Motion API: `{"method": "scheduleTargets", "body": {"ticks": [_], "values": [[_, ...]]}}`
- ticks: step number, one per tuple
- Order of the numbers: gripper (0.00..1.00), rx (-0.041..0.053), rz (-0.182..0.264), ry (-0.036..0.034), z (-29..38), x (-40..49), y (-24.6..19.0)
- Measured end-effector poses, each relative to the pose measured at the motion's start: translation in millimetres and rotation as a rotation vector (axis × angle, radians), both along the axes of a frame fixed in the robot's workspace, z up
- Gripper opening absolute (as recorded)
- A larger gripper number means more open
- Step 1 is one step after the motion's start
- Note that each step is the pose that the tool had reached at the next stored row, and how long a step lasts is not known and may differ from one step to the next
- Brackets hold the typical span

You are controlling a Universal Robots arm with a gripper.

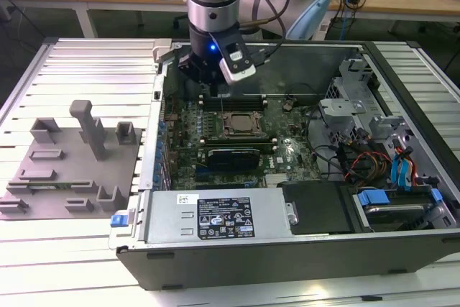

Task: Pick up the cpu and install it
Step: 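Install the first cpu locking lever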

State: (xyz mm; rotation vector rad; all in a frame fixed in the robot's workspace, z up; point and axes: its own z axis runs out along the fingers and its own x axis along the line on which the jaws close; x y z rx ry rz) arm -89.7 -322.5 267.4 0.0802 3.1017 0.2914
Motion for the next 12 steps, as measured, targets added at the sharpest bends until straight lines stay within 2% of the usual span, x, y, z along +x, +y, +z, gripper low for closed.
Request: {"method": "scheduleTargets", "body": {"ticks": [7,11,12], "values": [[0.11,0.0569,0.000,0.0000,-3.2,0.0,-0.2],[0.11,0.0798,0.000,0.0001,-7.9,0.4,-1.1],[0.11,0.0820,0.000,0.0002,-8.7,1.0,-1.3]]}}
